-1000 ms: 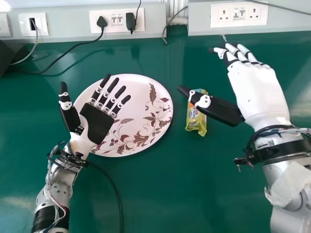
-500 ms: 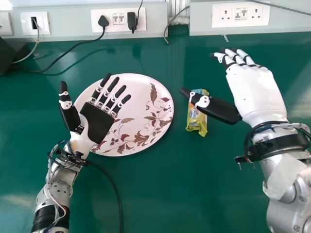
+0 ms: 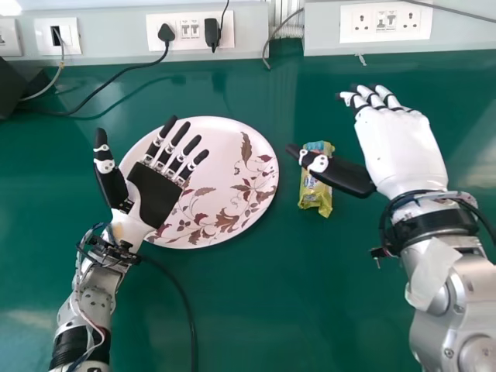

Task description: Pick up biscuit and place it in the plate

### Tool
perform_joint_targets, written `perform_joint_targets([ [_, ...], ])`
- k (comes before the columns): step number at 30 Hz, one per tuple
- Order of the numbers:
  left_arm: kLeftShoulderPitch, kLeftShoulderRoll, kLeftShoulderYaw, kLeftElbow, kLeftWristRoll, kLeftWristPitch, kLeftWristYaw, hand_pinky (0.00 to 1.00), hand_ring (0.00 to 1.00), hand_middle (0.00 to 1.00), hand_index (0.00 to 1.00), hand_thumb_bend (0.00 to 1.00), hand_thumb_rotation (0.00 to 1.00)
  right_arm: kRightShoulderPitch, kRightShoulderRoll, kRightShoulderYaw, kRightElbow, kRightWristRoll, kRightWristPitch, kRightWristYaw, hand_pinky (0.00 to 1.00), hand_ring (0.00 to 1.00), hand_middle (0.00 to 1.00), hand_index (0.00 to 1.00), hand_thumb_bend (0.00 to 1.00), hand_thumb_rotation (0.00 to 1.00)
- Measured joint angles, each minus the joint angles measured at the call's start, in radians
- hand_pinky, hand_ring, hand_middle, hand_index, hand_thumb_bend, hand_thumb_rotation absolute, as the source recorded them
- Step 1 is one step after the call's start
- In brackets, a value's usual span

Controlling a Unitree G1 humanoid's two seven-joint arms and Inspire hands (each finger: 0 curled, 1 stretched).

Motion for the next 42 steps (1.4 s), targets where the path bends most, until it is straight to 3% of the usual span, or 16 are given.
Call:
perform_joint_targets([
  [16, -0.003, 0.002, 0.000, 0.002, 0.003, -0.005, -0.003, 0.73, 0.83, 0.92, 0.95, 1.00, 0.58, -0.002, 0.139, 0.063, 0.028, -0.171, 0.079, 0.000, 0.70, 0.91, 0.99, 0.91, 1.00, 0.52],
  [42, -0.006, -0.001, -0.001, 0.007, 0.030, -0.003, -0.003, 0.74, 0.83, 0.92, 0.95, 1.00, 0.60, 0.001, 0.239, 0.094, 0.096, -0.290, 0.135, -0.012, 0.70, 0.90, 0.99, 0.91, 1.00, 0.52],
])
